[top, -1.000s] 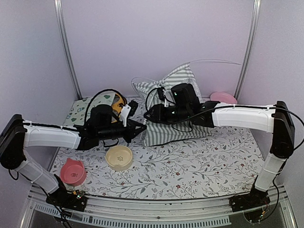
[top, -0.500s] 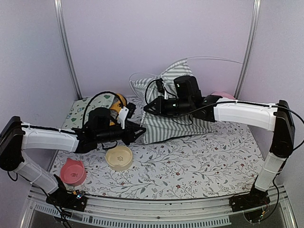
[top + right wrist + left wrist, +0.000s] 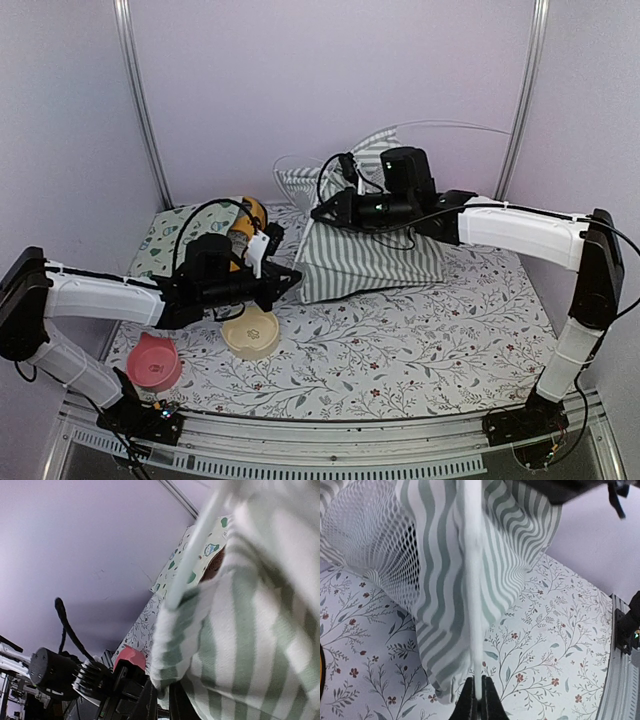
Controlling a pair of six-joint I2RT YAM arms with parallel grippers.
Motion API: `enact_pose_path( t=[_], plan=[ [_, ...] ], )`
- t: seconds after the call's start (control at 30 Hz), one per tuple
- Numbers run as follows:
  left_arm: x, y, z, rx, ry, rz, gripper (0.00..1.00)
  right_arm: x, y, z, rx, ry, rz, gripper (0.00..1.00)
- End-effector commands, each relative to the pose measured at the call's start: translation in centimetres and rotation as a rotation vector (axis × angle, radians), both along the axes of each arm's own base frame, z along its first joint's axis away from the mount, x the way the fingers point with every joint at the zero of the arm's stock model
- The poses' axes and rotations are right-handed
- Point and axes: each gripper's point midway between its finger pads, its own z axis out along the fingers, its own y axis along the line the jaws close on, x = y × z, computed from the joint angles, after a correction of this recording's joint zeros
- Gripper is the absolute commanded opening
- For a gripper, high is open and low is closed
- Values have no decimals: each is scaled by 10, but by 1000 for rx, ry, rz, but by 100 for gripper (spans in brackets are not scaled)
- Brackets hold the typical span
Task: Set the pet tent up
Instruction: Pick up the tent pole from the tent.
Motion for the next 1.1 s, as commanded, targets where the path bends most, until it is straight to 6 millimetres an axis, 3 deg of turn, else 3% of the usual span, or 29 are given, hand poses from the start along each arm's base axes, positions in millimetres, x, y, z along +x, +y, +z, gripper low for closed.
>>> enact_pose_path(
  t=[0.0, 0.17, 0.4, 0.47, 0.6, 0.67, 0.87, 1.07],
  plan=[
    [-21, -2, 1, -13, -55, -19, 0, 69, -70, 59, 89, -96, -146, 14],
    [-38, -5, -8, -12, -46, -9, 0, 89, -94, 72, 130, -104, -157, 27],
    [-36, -5, 15, -58, -81, 42, 0, 97, -114, 79, 85, -138, -170, 47],
    [-35, -5, 18, -63, -89, 49, 0, 106, -130, 84, 61, -167, -194, 54],
    [-44, -6, 24, -86, -101, 28, 0, 138, -183, 86, 46, -187, -304, 63],
    [-48, -8, 29, -86, -115, 6, 0, 144, -193, 82, 59, -162, -295, 63],
    [-53, -8, 56, -105, -168, -18, 0, 122, -192, 91, 96, -181, -271, 65],
    [-36, -21, 70, -69, -144, 20, 0, 59, -156, 109, 103, -241, -167, 71]
  ],
)
